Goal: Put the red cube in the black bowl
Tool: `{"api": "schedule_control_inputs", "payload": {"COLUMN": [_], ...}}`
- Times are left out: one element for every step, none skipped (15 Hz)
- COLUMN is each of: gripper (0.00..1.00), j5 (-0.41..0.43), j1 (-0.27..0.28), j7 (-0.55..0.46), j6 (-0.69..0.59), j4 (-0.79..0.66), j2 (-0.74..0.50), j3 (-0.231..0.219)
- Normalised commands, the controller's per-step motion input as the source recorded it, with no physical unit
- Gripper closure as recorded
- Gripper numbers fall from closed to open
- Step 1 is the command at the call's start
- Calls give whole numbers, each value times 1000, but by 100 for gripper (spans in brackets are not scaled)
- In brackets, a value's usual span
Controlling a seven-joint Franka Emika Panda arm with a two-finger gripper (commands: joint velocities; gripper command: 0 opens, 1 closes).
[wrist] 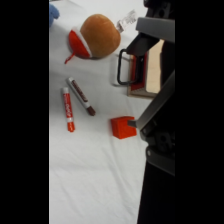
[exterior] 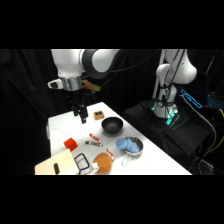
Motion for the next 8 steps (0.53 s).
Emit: {"api": "schedule_control_inputs", "payload": {"gripper": [0,0,0,0,0,0,0,0], "j5": [24,17,13,13,0,-23,-23,-28], "j1": [-104,-101,-99,-101,-102,-101,-112,-122], "j7": [-321,-300,-290,-291,-280,-265,-254,-254], "j6": [-265,-248,-240,-209,-168,-150,-153,-131], "j4": [718,694,665,623,591,574,583,579], "j2": [430,438,436,422,424,422,444,446], "j3": [73,75,79,87,84,78,75,75]}}
